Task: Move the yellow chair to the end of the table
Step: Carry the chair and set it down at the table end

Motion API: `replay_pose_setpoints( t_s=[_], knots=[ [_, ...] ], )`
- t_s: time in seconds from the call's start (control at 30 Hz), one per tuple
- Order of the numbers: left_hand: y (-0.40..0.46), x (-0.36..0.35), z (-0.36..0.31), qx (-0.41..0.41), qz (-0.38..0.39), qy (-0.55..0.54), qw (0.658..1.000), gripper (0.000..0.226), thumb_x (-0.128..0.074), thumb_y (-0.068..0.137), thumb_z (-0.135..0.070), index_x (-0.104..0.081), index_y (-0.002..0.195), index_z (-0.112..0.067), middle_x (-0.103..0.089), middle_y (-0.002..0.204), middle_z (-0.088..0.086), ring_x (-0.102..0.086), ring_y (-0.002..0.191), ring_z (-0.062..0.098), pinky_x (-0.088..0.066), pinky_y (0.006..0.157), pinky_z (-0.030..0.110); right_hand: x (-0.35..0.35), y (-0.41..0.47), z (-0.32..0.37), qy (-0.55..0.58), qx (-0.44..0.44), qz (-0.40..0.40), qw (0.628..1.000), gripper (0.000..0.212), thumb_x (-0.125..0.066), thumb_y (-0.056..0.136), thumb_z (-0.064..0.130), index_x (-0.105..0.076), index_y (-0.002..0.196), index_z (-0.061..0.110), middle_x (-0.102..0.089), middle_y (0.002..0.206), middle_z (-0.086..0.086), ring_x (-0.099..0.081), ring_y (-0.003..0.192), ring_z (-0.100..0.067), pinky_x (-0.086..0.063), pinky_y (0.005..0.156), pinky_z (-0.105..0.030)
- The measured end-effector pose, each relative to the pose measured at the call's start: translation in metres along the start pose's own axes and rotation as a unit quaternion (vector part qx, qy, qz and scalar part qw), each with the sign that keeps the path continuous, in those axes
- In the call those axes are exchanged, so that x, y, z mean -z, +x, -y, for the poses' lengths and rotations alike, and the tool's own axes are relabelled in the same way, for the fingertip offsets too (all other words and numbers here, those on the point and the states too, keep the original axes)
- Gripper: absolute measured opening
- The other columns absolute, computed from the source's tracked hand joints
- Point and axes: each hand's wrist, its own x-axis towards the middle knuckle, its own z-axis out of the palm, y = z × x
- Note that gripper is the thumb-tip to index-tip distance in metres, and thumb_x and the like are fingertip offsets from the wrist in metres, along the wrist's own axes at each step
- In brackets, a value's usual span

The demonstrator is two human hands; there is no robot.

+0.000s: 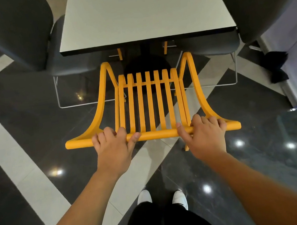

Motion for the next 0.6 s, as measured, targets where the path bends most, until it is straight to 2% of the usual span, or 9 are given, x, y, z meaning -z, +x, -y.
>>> replay_pose_setpoints(
  t_s=[0.2, 0.47, 0.6],
  knots=[
    [0.015, 0.002, -0.006, 0.008, 0.029, 0.004, 1.0, 0.066, -0.023, 0.099, -0.066, -0.063, 0.099, -0.013, -0.053, 0.094, 0.014, -0.05, 0.09, 0.035, -0.038, 0.101, 0.061, 0.002, 0.02, -0.003, -0.017, -0.002, 0.017, 1.0, 0.067, -0.022, 0.094, 0.078, -0.054, 0.083, 0.021, -0.064, 0.082, 0.003, -0.056, 0.097, -0.028, -0.026, 0.106, -0.05],
    [0.02, -0.007, -0.018, 0.015, 0.02, 0.014, 1.0, 0.06, -0.034, 0.1, -0.064, -0.063, 0.097, -0.012, -0.054, 0.094, 0.015, -0.05, 0.089, 0.036, -0.037, 0.101, 0.062, -0.002, 0.035, -0.019, -0.023, 0.008, 0.004, 1.0, 0.062, -0.029, 0.097, 0.076, -0.055, 0.08, 0.022, -0.061, 0.078, 0.005, -0.055, 0.092, -0.028, -0.025, 0.105, -0.049],
    [0.019, -0.006, -0.019, 0.015, 0.014, 0.008, 1.0, 0.061, -0.031, 0.1, -0.064, -0.063, 0.096, -0.012, -0.055, 0.094, 0.015, -0.05, 0.09, 0.036, -0.037, 0.101, 0.062, -0.003, 0.033, -0.02, -0.022, 0.01, 0.002, 1.0, 0.061, -0.031, 0.097, 0.075, -0.055, 0.081, 0.022, -0.061, 0.077, 0.005, -0.056, 0.091, -0.028, -0.027, 0.105, -0.051]
  ],
)
